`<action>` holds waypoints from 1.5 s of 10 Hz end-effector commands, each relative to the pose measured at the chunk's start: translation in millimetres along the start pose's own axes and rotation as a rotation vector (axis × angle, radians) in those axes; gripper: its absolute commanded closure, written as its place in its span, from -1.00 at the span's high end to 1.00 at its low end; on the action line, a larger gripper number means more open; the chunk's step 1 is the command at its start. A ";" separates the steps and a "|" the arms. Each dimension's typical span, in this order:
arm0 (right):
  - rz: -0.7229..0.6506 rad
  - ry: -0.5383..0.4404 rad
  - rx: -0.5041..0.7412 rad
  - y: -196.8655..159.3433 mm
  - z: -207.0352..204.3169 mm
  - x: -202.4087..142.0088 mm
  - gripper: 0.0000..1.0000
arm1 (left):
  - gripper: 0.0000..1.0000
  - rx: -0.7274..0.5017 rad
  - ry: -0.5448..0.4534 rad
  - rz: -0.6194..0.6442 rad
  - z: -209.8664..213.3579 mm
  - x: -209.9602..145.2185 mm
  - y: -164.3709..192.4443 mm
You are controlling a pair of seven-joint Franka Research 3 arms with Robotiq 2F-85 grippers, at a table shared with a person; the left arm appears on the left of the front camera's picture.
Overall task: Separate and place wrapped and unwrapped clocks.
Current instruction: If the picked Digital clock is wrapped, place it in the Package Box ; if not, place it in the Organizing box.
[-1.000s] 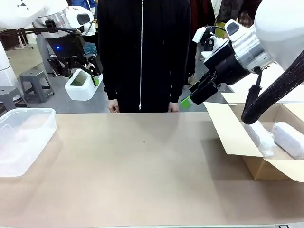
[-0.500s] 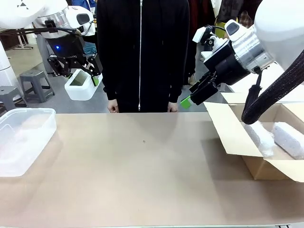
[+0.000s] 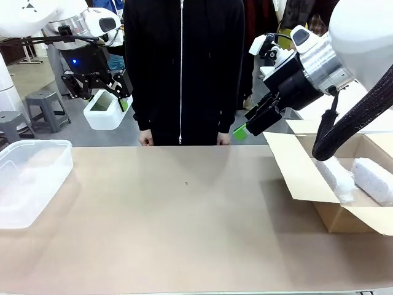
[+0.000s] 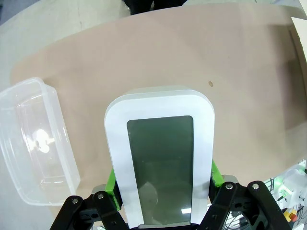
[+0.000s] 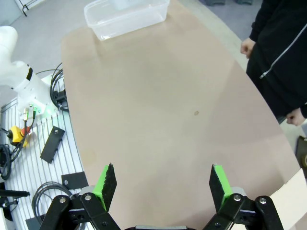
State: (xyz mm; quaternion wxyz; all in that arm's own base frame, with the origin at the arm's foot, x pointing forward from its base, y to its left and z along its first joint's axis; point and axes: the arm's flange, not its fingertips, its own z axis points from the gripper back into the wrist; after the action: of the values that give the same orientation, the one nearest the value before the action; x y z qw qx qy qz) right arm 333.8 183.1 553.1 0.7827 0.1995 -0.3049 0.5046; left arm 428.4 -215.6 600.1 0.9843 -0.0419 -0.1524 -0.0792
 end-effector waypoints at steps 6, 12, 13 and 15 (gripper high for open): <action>0.005 -0.001 0.013 -0.8 -1.3 -2.4 1.00 | 0.58 0.120 0.019 0.223 18.7 13.4 104.0; 0.005 -0.001 0.013 -0.8 -1.3 -2.4 1.00 | 0.58 0.084 0.086 0.249 -44.7 -27.7 301.3; 0.005 -0.001 0.013 -0.8 -1.3 -2.4 1.00 | 0.58 0.074 0.109 0.223 -66.0 -35.3 310.0; 0.005 -0.001 0.013 -0.8 -1.3 -2.4 1.00 | 0.58 0.051 0.106 0.138 -108.7 -40.7 316.6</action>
State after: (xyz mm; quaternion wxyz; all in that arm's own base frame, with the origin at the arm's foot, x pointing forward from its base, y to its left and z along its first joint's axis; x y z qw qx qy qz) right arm 333.9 182.4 553.5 0.7825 0.2007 -0.3052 0.5042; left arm 469.4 90.7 476.0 0.9962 -0.0102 -0.0851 0.0178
